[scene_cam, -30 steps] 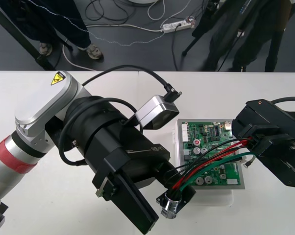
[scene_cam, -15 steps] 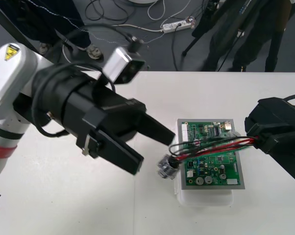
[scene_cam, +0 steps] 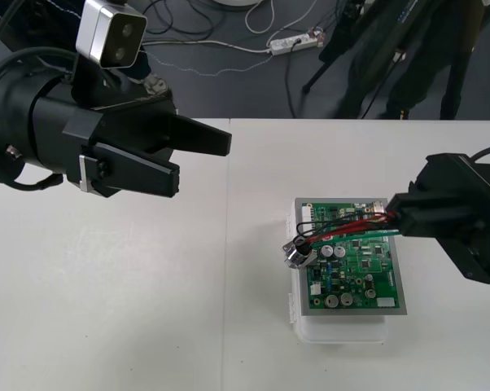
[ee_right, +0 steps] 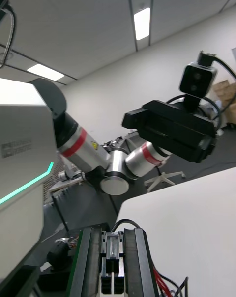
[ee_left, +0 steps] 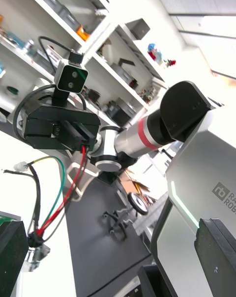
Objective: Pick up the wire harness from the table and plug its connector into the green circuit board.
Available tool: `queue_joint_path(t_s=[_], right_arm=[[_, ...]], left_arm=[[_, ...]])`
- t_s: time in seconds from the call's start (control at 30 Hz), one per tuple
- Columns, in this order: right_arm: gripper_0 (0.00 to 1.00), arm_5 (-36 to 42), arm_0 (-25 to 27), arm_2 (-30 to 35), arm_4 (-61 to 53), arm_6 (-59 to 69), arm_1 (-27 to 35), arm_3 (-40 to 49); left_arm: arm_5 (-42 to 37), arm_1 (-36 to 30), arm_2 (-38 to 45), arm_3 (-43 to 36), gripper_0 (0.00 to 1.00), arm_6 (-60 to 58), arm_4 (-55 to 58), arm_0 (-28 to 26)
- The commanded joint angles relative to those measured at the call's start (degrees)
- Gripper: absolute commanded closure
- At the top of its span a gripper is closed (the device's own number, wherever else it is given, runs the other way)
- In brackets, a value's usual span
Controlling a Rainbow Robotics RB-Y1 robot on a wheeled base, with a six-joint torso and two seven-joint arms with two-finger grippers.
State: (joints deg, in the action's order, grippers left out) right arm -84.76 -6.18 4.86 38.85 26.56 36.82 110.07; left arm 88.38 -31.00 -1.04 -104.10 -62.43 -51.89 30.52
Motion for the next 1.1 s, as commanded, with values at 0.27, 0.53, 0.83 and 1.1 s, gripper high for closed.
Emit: queue_joint_path(t_s=[0.27,0.53,0.83,1.1], right_arm=[[1.00,9.6,-1.9,1.2,5.4,2.3,0.9,7.8],[1.00,12.7,-1.9,1.2,11.4,2.4,-2.7,12.5],[1.00,13.8,-1.5,1.2,17.0,1.7,-6.6,15.4],[1.00,15.8,-1.4,-2.4,18.4,1.4,-7.7,15.6]], left_arm=[[1.6,7.3,8.4,-1.7,0.00,3.7,-5.5,-5.2],[1.1,13.2,10.5,-1.7,0.00,9.9,-12.8,-7.3],[-2.1,14.7,7.1,-1.7,0.00,18.8,-13.1,-8.5],[-2.1,15.1,3.6,-1.7,0.00,24.7,-12.6,-8.6]])
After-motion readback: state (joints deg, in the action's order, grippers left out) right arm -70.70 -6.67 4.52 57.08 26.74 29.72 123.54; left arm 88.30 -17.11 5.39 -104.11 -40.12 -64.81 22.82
